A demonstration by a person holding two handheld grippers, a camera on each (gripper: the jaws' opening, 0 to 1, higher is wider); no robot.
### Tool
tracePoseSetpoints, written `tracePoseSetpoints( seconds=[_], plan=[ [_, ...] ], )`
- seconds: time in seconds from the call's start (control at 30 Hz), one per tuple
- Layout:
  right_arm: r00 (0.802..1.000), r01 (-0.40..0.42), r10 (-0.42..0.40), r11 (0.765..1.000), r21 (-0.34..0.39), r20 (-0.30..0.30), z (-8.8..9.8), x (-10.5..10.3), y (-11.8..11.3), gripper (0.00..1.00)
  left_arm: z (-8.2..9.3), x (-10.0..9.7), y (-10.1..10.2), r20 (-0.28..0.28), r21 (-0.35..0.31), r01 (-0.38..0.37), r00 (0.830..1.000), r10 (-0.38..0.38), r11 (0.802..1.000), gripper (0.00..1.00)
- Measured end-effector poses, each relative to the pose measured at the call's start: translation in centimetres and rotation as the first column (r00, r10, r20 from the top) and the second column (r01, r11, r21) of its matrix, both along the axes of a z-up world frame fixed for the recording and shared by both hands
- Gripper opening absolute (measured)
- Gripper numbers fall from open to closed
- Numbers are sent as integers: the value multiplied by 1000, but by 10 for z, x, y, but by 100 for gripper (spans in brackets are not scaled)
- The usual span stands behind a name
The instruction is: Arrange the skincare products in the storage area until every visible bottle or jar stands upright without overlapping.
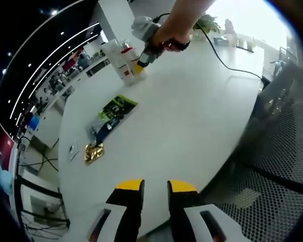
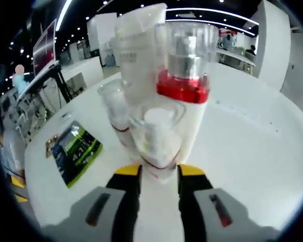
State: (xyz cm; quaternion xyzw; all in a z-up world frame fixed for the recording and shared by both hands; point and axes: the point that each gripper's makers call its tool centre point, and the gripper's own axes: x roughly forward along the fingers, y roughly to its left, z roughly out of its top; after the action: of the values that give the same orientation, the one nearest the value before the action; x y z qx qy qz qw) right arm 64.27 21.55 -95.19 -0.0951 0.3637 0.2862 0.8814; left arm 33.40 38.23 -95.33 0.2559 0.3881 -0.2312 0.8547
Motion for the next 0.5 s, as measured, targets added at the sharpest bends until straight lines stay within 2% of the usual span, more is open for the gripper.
tracePoseSetpoints(
  seconds=[0.27, 0.37, 0.5],
  plan=[
    [999, 36, -35, 999, 22, -27, -1, -16, -7, 34, 0, 1, 0, 4, 1, 2, 1000, -2, 1000, 19],
    [997, 59, -56, 998, 39, -56, -4, -34, -8, 36, 2, 1, 0, 9, 0, 3, 1000, -3, 1000, 19],
    [995, 52, -46, 996, 68, -91, -7, -62, 5, 36, 2, 1, -1, 15, 0, 5, 1000, -5, 1000, 19]
  ],
)
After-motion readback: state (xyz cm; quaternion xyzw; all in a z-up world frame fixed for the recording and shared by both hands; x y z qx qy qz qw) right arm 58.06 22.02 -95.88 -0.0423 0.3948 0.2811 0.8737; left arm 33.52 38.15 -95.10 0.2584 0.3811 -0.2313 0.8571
